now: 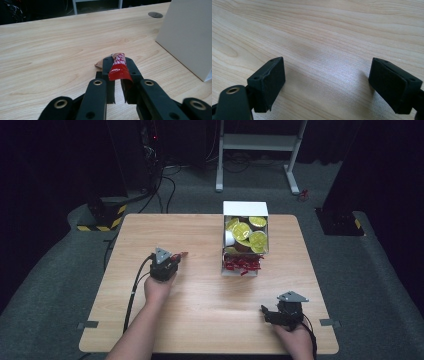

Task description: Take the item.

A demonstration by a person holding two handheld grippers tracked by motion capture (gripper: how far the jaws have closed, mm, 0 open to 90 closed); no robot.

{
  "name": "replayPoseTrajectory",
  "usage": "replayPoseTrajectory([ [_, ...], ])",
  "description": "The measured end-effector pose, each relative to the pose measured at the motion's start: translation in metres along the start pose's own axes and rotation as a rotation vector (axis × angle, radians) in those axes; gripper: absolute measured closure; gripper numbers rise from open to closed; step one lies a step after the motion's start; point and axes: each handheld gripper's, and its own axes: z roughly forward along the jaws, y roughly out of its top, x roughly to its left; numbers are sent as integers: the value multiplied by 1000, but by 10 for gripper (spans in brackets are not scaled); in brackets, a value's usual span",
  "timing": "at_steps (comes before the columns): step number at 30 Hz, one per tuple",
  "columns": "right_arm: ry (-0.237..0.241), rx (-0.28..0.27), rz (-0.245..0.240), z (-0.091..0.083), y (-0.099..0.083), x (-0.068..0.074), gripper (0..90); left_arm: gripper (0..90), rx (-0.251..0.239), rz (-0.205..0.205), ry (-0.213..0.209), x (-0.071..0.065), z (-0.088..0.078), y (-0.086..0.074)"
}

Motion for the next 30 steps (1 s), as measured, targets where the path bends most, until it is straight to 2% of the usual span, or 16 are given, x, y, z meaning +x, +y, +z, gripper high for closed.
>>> replayPoseTrajectory([
  [5,-1,1,2,0,0,0,139,809,22,18,-8,-5,9,-4],
  [6,0,-1,0,0,0,0,139,807,42,11,-14,-6,14,-5],
  [7,0,-1,0,0,0,0,139,807,42,11,-14,-6,14,-5],
  [8,0,1,2,0,0,0,139,806,70,7,-19,-6,20,-8],
  [9,0,1,2,0,0,0,139,804,70,7,-19,-6,20,-8],
  [10,-2,0,2,0,0,0,139,804,109,15,-20,-6,26,-13],
  [11,-2,0,2,0,0,0,139,804,109,15,-20,-6,26,-13],
  [13,0,2,4,0,0,0,140,802,151,19,-23,-8,32,-18],
  [20,-1,1,1,0,0,0,141,776,180,16,2,-9,32,-17],
  [22,0,1,4,-1,0,0,142,758,184,19,-3,-8,31,-16],
  [23,0,2,4,-1,0,0,142,740,185,19,-2,-8,31,-16],
  [24,0,1,4,-1,0,1,142,681,191,16,-1,-8,30,-16],
  [26,0,1,4,-1,0,1,142,659,205,10,1,-7,31,-16],
  [28,0,2,4,-1,0,1,142,572,218,1,-2,-7,31,-17],
  [30,0,2,4,-1,0,1,142,444,221,-11,-11,-6,30,-16],
])
